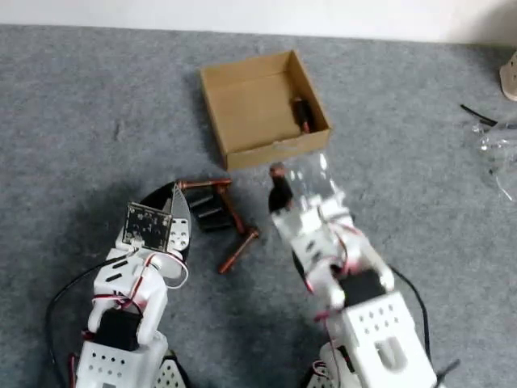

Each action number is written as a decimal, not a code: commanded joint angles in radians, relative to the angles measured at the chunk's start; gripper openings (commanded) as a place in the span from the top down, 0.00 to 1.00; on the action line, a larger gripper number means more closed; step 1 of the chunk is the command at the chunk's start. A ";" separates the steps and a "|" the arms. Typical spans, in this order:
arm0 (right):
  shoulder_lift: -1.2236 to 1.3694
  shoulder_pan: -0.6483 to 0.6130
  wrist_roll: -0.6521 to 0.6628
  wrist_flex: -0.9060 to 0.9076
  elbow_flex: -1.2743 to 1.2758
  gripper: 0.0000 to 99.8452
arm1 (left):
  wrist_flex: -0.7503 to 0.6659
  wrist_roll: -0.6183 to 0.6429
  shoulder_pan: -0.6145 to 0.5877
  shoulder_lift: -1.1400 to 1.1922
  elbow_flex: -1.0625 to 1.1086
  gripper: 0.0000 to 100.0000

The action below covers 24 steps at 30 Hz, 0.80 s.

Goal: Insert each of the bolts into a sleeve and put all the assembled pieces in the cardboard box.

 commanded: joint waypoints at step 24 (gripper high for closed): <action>1.230 0.194 -0.009 0.216 -1.205 1.00 | -0.021 -0.034 0.004 -0.005 0.021 0.99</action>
